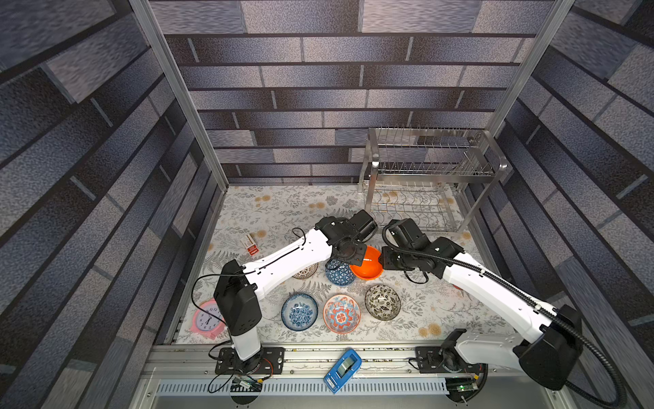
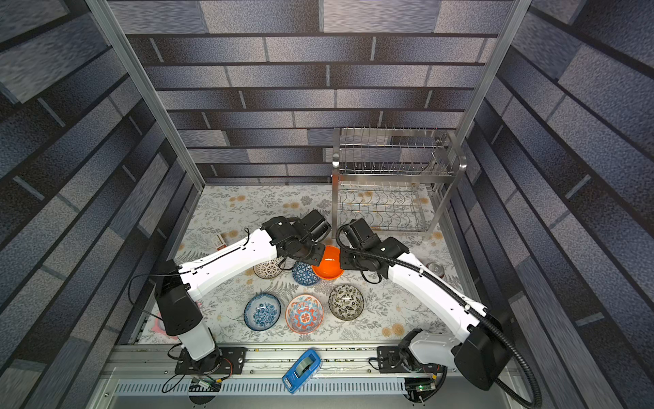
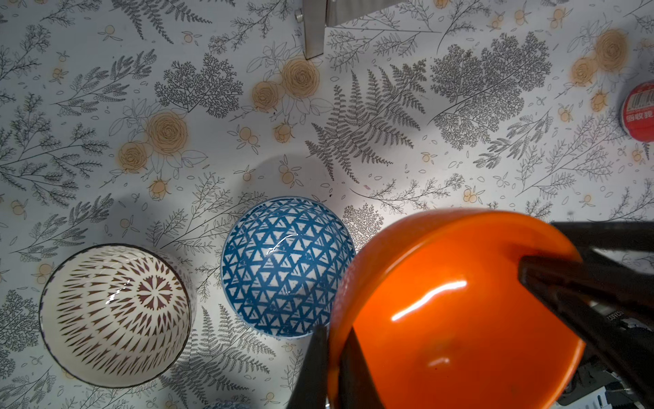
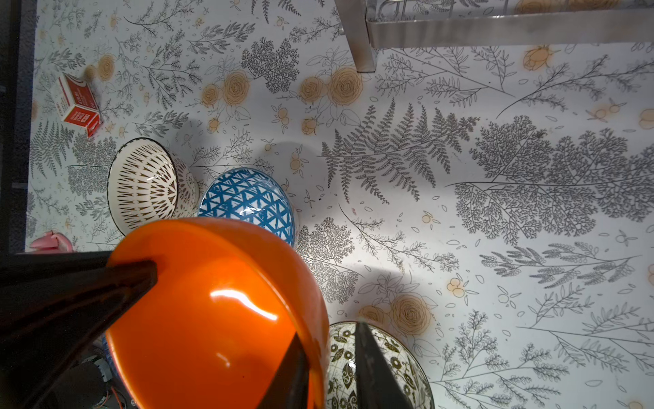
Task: Load bowls into a dish rack
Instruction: Place the bowl in the dish rack.
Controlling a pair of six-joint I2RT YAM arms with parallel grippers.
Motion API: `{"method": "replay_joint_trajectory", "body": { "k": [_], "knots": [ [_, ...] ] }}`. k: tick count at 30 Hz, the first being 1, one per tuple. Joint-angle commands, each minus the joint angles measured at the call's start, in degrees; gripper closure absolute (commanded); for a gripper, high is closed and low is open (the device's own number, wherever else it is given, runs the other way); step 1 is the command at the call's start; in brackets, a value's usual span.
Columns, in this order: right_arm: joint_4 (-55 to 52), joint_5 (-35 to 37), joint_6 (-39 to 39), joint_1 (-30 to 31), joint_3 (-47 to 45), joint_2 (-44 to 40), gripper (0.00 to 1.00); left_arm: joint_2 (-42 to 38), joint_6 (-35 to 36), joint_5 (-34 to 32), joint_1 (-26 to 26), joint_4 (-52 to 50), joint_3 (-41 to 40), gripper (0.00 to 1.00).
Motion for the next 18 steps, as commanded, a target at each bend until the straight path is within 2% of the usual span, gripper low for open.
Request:
{"method": "replay_joint_trajectory", "body": {
  "k": [1,18],
  "knots": [
    [0.5,2.0,1.2,0.4,1.0,0.6,0.78,0.6,-1.5,-1.2,-0.3,1.3,2.1,1.0],
    [-0.5,2.7,1.7,0.5,1.1,1.9,0.8,2.0,-2.1,-1.3,-1.1,1.0,3.0,1.0]
  ]
}}
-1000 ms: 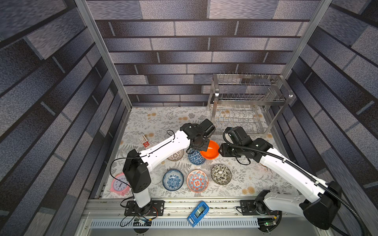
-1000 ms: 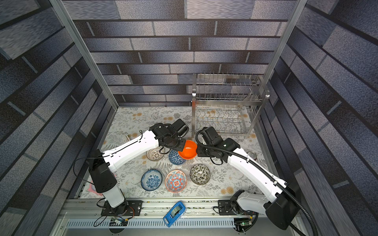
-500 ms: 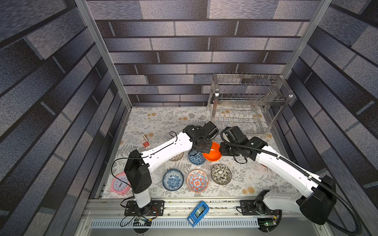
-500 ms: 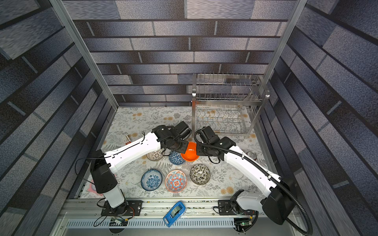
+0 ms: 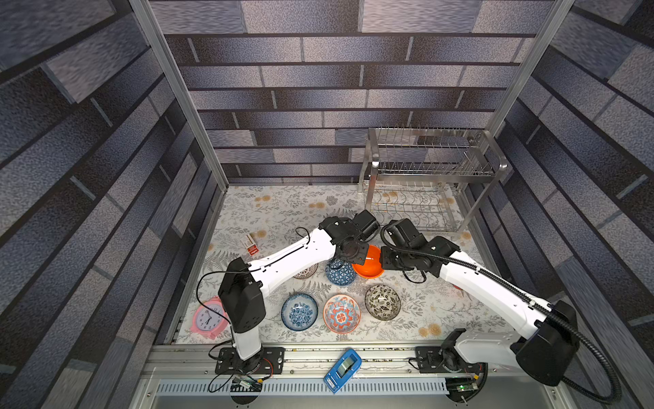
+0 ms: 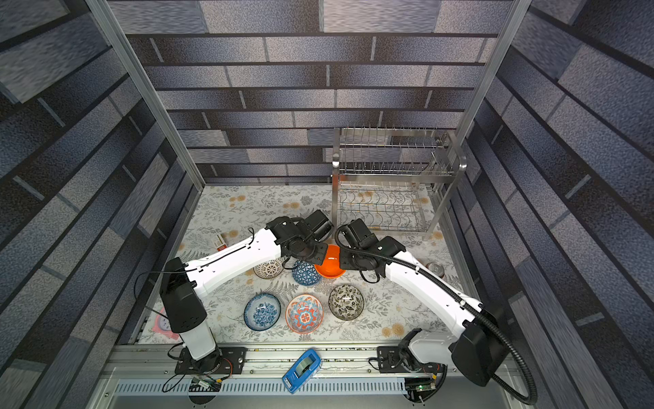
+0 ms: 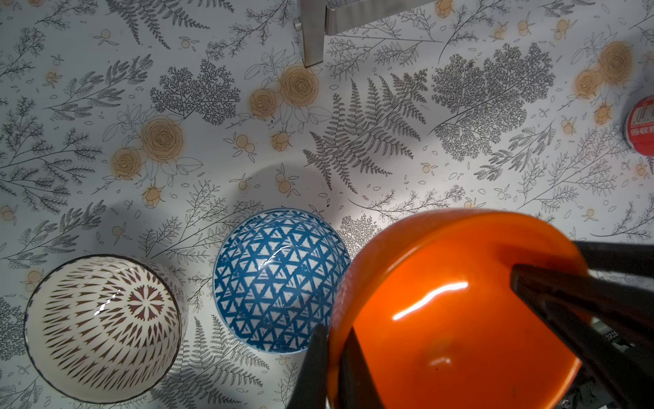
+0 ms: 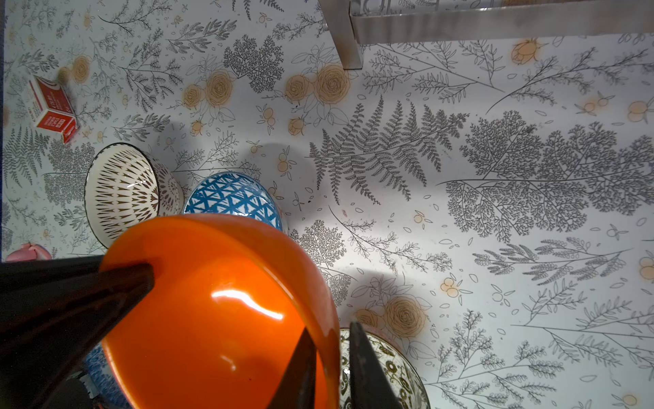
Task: Load bowls into a dish rack
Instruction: Place the bowl in the dish rack.
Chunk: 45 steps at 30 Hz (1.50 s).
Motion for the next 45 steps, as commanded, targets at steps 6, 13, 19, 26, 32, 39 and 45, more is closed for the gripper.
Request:
{"method": "replay_joint_trajectory", "body": {
  "k": [6,13,19,26,32,39,45],
  "knots": [
    [-0.7,1.6,0.7,0.4,1.4,0.4,0.79,0.5,-1.6,-0.7,-0.6,-0.3,2.1,1.0],
    [-0.9,1.4,0.7,0.5,1.4,0.7,0.83,0.7,-1.0,-1.1,-0.6,-0.4,2.5,1.0],
    [-0.9,1.2,0.9,0.4,1.1,0.9,0.89,0.6,-1.1,-1.0,-0.6,-0.3,2.8,1.0],
    [-0.8,0.7,0.8,0.5,1.2,1.4,0.92,0.3,-1.1,-0.6,-0.6,0.2,2.8,1.0],
    [-0.2,0.6,0.6,0.5,1.3,1.1,1.0,0.2,-0.8,0.5,-0.6,1.1,2.6,1.0],
    [1.8,0.2,0.8,0.6,0.2,-0.2,1.0,0.6,-0.6,3.1,-0.5,2.5,2.6,0.87],
    [2.9,1.6,1.3,0.6,-0.4,-2.0,1.0,0.6,-0.6,4.3,-0.5,3.3,2.5,0.51]
  ]
}}
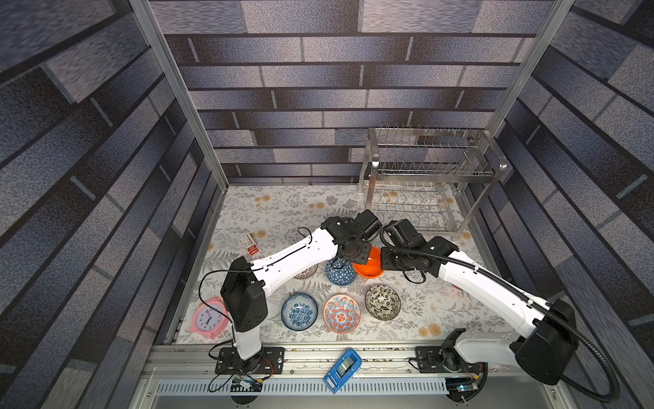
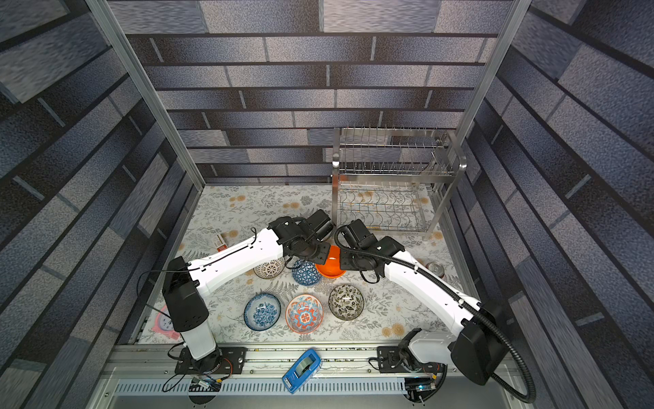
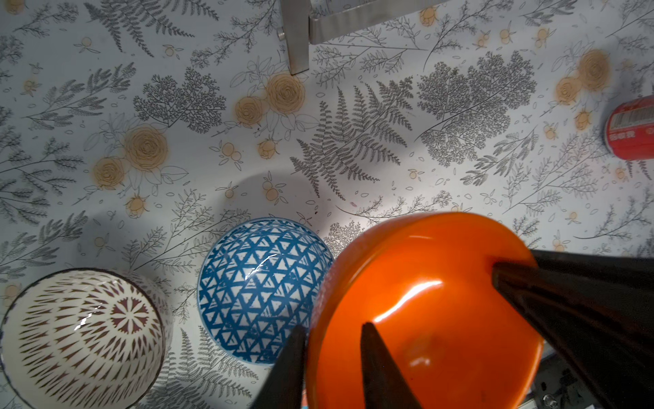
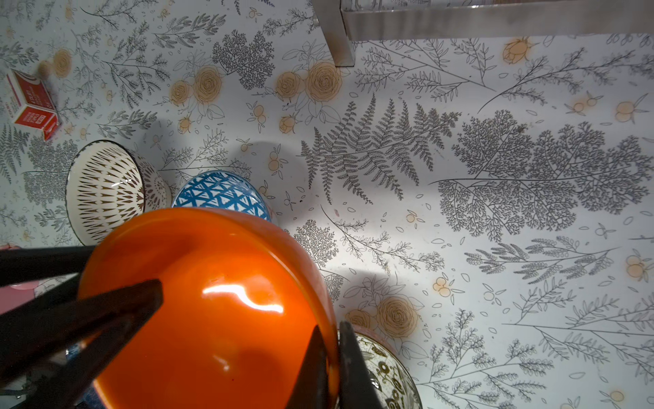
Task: Load bowls into a dish rack
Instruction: Place the bowl in the dish rack.
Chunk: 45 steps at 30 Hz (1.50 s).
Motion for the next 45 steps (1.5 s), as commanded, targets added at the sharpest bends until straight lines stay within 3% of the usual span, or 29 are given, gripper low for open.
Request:
{"method": "replay_joint_trajectory", "body": {
  "k": [1,6,15,28,45],
  "knots": [
    [3.0,1.1,1.6,0.4,-0.1,-2.3,1.0,-0.3,-0.4,2.6,-0.2,1.5,1.8,0.48],
    [4.0,1.7,2.3,0.4,-3.2,-3.1,1.0,-1.0,0.0,2.6,-0.3,1.7,1.6,0.29],
    [4.3,3.3,2.7,0.4,-4.0,-3.3,1.0,-3.6,-0.2,2.2,-0.1,2.7,0.2,0.1],
    [4.5,7.8,0.2,0.3,-2.9,-2.9,1.0,-13.5,-1.9,-2.8,0.5,4.2,-5.7,0.07],
    [3.8,17.0,-14.9,-6.6,1.8,0.1,1.0,-27.1,-4.3,-4.9,9.5,6.7,-18.6,0.08]
  ]
}}
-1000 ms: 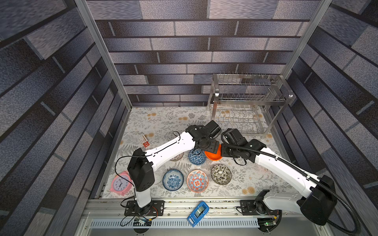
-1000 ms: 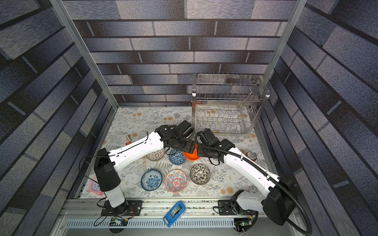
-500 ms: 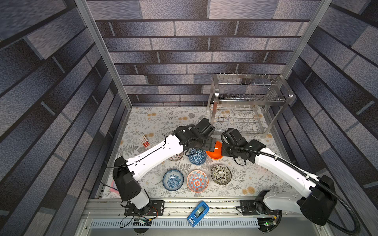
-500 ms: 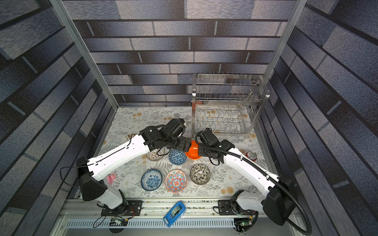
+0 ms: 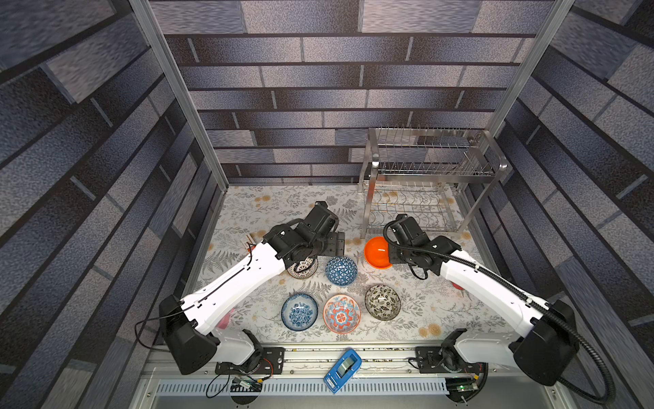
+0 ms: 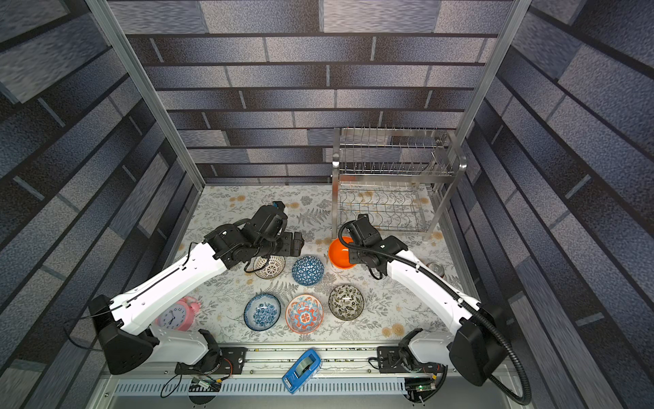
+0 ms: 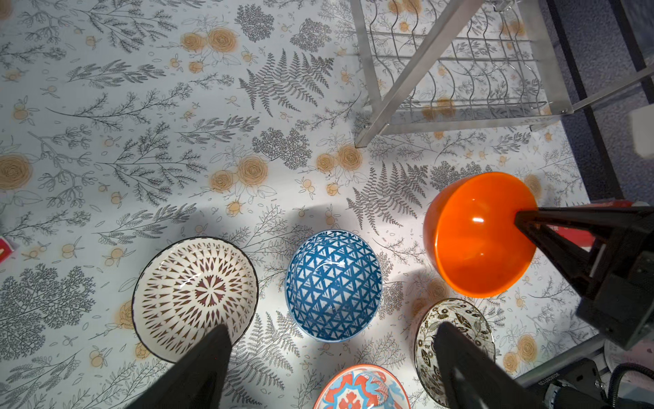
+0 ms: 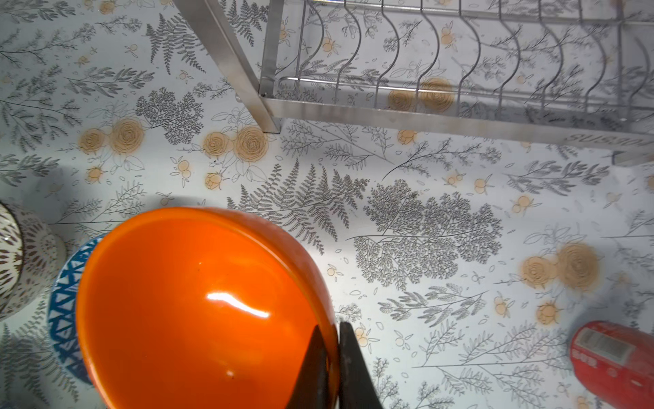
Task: Load bowls into a dish rack
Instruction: Place the bowl in the dish rack.
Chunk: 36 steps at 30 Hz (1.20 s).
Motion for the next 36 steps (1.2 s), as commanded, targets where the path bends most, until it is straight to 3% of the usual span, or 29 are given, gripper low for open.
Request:
{"method": "replay_joint_trajectory", "body": {
  "k": [1,20,36],
  "knots": [
    [1.0,4.2,-5.7,-2.1,2.9,-0.2,1.0,-2.9,-1.2,-1.5,1.5,-0.2,-1.8,0.08],
    [13.0,25.5,-24.6,-4.9,4.3,6.2,1.0,-9.5,-2.6,-2.5,9.6,-1.4,-7.2,0.1],
    [32.6,35.1,-40.6,-7.6,2.7,13.1,1.0,-9.6,-4.0,-4.2,11.8,-2.0,-8.5,0.1]
  ]
}}
